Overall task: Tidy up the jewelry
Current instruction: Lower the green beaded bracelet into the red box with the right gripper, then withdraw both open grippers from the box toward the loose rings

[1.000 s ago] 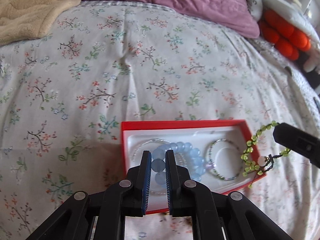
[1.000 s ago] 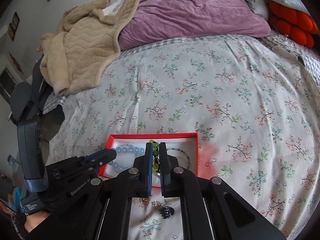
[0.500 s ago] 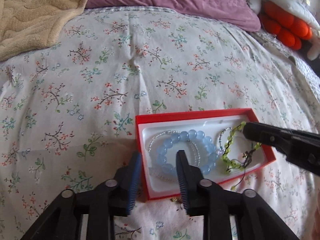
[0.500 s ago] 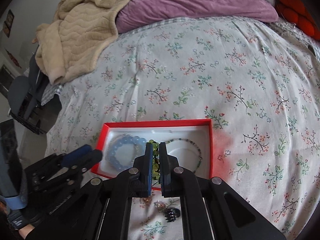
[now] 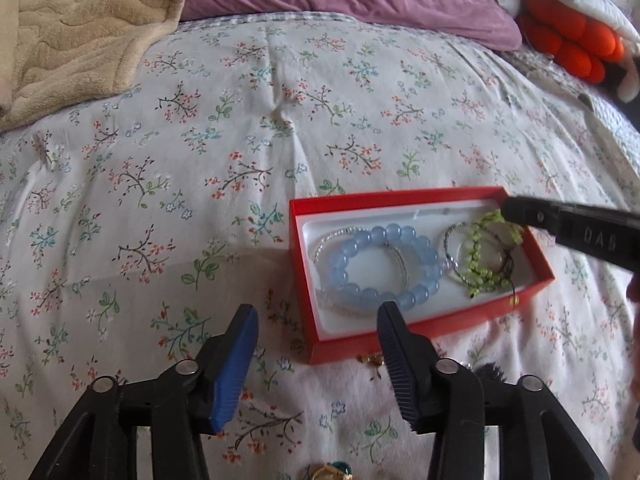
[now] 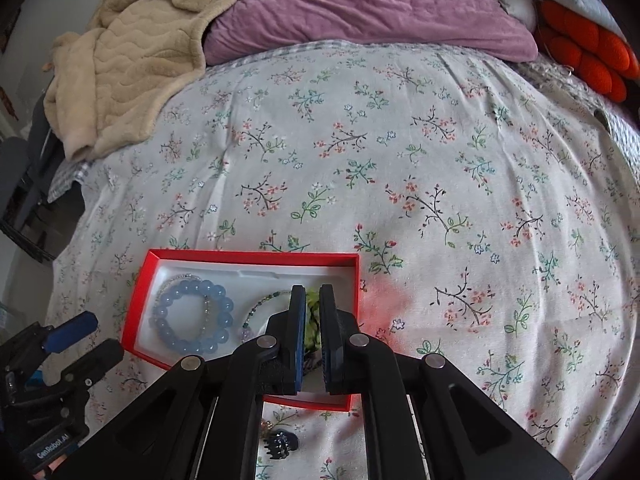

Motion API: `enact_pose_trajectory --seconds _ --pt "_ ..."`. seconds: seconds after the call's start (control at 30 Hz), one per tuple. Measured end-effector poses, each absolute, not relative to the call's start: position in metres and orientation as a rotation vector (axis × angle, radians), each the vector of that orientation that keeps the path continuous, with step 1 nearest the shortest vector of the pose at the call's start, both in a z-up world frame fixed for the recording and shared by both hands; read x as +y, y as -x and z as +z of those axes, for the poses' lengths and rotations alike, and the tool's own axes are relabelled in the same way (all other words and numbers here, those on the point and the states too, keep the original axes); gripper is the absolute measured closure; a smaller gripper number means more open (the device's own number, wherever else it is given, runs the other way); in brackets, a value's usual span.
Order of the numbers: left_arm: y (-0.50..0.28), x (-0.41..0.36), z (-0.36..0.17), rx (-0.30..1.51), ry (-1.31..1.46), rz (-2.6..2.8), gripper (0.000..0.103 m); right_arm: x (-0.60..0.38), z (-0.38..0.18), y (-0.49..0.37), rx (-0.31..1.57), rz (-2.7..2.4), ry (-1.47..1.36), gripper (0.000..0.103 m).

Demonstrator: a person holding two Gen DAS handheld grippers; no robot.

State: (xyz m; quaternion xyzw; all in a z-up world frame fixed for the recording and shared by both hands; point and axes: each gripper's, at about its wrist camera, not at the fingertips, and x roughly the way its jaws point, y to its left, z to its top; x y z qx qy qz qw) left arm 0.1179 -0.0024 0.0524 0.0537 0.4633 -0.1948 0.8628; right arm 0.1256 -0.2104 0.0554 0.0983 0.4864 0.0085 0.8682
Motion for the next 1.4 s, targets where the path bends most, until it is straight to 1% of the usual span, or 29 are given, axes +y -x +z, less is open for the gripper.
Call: enact_pose_trajectory --seconds 0.03,0.07,0.13,0.2,0.27,0.4,0.5,0.6,0.73,1.03,1.4 --pt "-0.116 -0.002 0.052 0.972 -0.113 -0.409 0.042 -0.21 0.057 -0.125 1.017 0.019 -0.202 0.087" --pt "-0.113 -0.001 0.052 0.972 -0.114 -0.406 0.038 -0.21 0.06 -0.123 1.013 0.019 -0.197 0.082" --pt "-0.108 0.0 0.052 0.971 -0.119 -0.401 0.033 -0.21 0.065 -0.118 0.997 0.019 -0.189 0.054" --pt "-0.102 0.0 0.051 0.971 -0.134 -0.391 0.028 -0.209 0.071 -0.111 0.979 0.026 -0.181 0.047" --pt "-0.096 0.0 0.05 0.972 -0.149 -0.382 0.023 -0.207 0.076 -0.106 0.977 0.031 -0.168 0.046" --pt "-0.085 0.002 0.044 0.991 -0.17 -0.373 0.013 -0.206 0.081 -0.094 0.99 0.03 -0.134 0.04" --pt "-0.075 0.002 0.038 1.004 -0.206 -0.356 0.01 -0.205 0.083 -0.082 1.001 0.029 -0.101 0.035" --pt "-0.066 0.003 0.031 1.008 -0.243 -0.338 0.009 -0.204 0.084 -0.067 1.006 0.015 -0.06 0.032" --pt "-0.057 0.008 0.025 1.017 -0.226 -0.335 0.009 -0.207 0.08 -0.048 1.023 -0.028 -0.016 0.029" --pt "-0.035 0.017 0.013 1.009 -0.174 -0.352 0.009 -0.207 0.058 -0.015 1.105 -0.056 -0.057 0.029" --pt "-0.019 0.042 -0.001 0.974 -0.06 -0.449 0.009 -0.189 0.025 0.005 1.184 -0.041 -0.005 0.029"
